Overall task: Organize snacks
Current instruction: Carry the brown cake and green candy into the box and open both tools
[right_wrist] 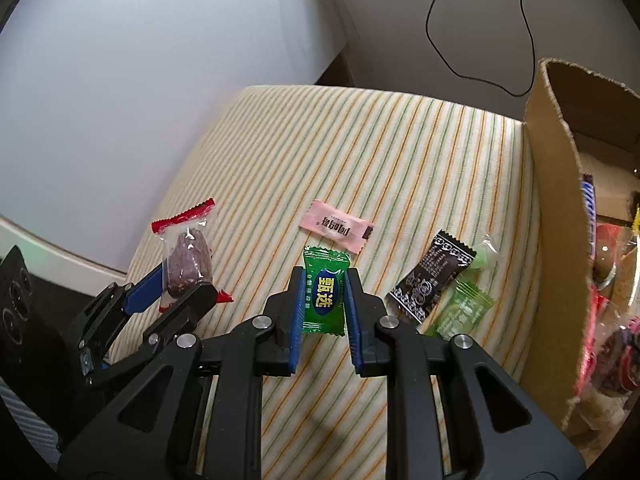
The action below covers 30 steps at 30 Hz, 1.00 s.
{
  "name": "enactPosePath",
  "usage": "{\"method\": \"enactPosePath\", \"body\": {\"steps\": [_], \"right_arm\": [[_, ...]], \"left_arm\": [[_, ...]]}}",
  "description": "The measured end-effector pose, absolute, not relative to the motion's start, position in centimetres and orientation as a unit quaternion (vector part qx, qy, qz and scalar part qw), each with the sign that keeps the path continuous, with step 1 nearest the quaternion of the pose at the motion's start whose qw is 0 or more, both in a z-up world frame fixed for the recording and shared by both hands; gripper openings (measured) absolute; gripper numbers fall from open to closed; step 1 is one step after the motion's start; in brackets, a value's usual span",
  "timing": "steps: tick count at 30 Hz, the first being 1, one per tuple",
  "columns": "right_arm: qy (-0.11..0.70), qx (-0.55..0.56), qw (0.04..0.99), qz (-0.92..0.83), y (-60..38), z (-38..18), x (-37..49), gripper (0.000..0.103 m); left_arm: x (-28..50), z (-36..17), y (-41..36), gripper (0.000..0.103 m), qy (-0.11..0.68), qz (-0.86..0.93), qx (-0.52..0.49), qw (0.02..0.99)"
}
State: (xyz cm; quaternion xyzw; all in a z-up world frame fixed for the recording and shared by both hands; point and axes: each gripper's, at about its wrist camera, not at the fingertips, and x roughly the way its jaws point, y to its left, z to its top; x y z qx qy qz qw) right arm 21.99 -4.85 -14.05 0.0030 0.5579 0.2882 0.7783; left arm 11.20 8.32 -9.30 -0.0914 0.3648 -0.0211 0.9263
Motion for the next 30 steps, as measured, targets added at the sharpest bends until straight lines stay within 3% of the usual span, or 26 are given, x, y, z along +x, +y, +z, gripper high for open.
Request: {"method": "enactPosePath", "body": {"steps": [17, 30], "right_arm": [[0.465, 0.005, 0.837, 0.288, -15.6, -5.7, 18.9, 0.019], [0.450, 0.008, 0.865, 0.223, -24.0, -6.4, 19.9, 0.019]], "left_arm": [[12.8, -5.3, 1.7, 0.040, 0.332, -0.085, -0.075, 0.936], [17.9, -4.5, -5.3, 0.040, 0.338, -0.133, -0.056, 0.930]]}}
